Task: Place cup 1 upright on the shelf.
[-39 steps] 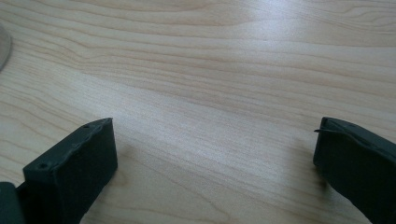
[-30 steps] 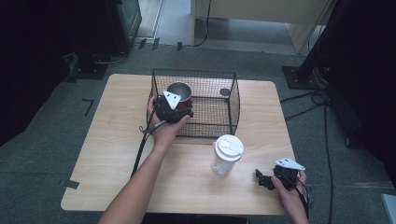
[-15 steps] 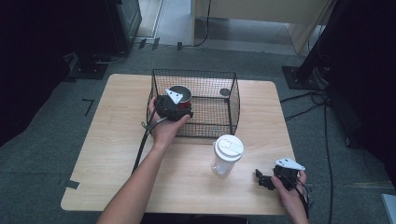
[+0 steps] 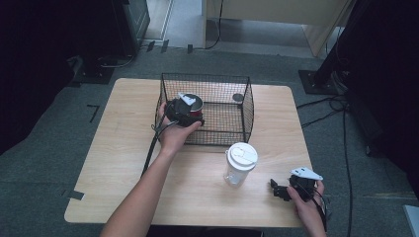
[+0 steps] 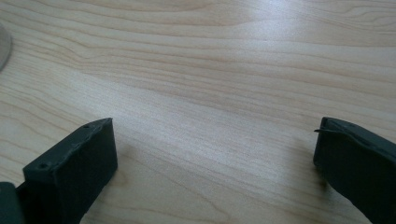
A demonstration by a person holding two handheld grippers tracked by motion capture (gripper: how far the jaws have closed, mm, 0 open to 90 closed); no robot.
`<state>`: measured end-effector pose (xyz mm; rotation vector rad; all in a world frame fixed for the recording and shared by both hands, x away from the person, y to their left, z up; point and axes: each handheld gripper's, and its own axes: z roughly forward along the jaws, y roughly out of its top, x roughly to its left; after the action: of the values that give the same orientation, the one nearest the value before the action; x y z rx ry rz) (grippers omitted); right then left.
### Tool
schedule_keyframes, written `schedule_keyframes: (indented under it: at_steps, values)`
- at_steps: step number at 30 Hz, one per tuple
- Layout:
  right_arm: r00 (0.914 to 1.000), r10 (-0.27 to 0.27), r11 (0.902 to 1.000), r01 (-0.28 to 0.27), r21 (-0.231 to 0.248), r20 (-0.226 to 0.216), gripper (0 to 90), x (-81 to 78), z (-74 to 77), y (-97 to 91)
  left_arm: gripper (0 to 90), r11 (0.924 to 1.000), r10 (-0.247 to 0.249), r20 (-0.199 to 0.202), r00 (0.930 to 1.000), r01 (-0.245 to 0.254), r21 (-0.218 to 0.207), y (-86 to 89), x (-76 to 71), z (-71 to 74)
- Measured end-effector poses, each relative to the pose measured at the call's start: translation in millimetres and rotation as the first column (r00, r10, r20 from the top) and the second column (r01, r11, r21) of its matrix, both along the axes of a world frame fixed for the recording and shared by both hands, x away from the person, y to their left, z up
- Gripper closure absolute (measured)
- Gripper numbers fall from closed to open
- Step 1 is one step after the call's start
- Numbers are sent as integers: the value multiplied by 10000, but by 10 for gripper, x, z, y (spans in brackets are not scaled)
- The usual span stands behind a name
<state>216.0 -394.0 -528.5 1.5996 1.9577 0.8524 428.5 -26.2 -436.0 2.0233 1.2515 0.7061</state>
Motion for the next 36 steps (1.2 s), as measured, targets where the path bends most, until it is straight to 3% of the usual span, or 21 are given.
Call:
schedule_keyframes:
  at_steps: [5,10,13,16,19,32,36]
  values:
    - [10000,-3,10000,3,-1,1,0,0,0,0,79,9998,142,-380,9992,-147,-129,23,21,30]
    - [10000,-8,10000,8,-1,-1,0,0,0,0,60,9998,216,-361,9991,-216,-8,22,15,48]
    - [10000,-4,10000,4,0,-1,0,0,0,0,56,9995,210,-397,9990,-219,-222,41,8,75]
    - [10000,-2,10000,2,-3,2,0,0,0,0,51,9999,170,-380,9991,-170,15,24,-35,96]
    - [10000,38,10000,-38,10,-2,0,3,0,3,47,10000,88,-327,9994,-89,-33,22,-64,125]
    - [9999,125,9999,-125,0,-10,0,10,1,6,46,9987,-123,465,9988,146,-497,68,-266,356]
    - [9999,127,9999,-127,-1,-7,0,11,1,6,47,9966,-284,991,9947,358,-736,106,-389,466]
